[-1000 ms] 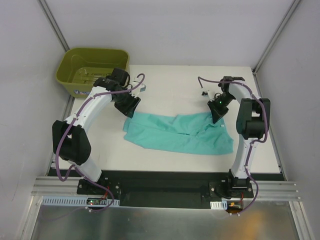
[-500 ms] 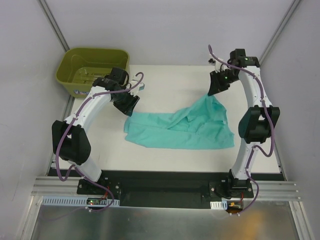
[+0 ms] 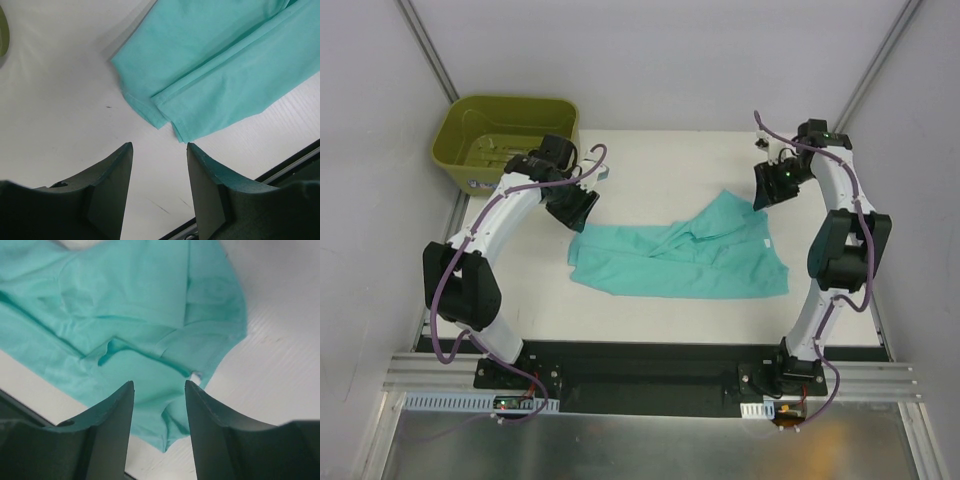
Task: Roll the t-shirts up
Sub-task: Flatten out the T-shirt at the center of the board.
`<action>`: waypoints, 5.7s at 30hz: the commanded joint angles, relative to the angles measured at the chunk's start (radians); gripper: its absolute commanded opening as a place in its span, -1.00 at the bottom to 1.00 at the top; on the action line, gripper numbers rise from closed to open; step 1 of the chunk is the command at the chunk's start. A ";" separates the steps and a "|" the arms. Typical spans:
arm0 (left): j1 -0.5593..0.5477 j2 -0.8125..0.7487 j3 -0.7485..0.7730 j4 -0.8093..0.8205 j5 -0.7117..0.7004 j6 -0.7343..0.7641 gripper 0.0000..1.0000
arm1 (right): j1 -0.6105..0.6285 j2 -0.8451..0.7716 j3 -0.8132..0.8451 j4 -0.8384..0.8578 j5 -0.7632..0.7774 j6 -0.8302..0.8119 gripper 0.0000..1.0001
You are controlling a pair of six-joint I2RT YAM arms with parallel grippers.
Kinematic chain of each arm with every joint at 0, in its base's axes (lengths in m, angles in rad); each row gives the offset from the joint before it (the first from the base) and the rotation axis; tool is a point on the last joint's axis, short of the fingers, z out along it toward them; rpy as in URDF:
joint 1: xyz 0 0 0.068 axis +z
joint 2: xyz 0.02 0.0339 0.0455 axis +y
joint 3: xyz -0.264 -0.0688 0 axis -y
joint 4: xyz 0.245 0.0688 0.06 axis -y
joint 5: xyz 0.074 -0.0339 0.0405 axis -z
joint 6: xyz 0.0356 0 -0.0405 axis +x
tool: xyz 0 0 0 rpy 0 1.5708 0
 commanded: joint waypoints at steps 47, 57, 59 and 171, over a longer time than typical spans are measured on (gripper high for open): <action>0.010 -0.042 -0.097 -0.048 -0.037 0.022 -0.03 | 0.062 0.284 0.138 -0.057 0.005 -0.025 -0.63; 0.012 -0.010 -0.141 0.016 -0.079 0.035 -0.02 | 0.033 0.106 0.183 -0.176 -0.106 0.039 -0.99; 0.014 0.016 -0.131 0.029 -0.082 0.027 0.02 | 0.029 0.049 0.166 -0.169 -0.120 0.090 -0.99; 0.041 -0.193 0.463 0.050 0.007 0.008 -1.00 | -0.205 -0.965 -0.104 0.258 0.133 0.368 -0.99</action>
